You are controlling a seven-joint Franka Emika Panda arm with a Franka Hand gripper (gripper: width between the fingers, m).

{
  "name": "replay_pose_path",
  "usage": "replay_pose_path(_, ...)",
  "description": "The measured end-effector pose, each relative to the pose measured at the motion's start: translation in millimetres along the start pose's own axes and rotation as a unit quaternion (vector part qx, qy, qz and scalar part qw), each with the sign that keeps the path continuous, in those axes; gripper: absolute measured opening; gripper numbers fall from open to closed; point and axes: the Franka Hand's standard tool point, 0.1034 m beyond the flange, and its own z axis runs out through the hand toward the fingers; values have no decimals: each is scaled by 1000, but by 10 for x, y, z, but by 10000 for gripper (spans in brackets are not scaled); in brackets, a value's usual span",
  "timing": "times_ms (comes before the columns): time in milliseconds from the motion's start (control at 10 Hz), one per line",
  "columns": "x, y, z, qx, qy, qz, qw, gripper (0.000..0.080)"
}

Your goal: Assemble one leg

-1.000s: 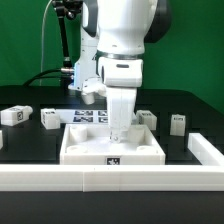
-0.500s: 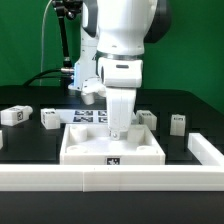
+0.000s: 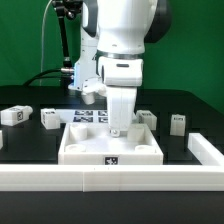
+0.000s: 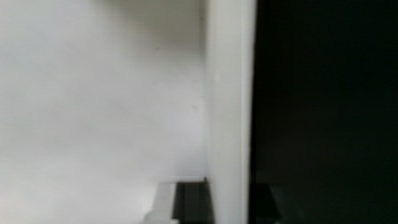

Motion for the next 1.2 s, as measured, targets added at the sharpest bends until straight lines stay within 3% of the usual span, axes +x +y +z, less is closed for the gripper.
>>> replay_pose_path(300,24,4,-2,-1,1,2,1000,62)
replay_pose_path(600,352,48,-11,-7,9,5,1000,63)
replay_pose_path(900,585,188,-21,-13,16,-8,1000,63)
replay_pose_path(1100,632,308,-28,-19,19,-11,1000,63)
replay_pose_path(1200,661,354,-36,-16,19,-9,1000,63)
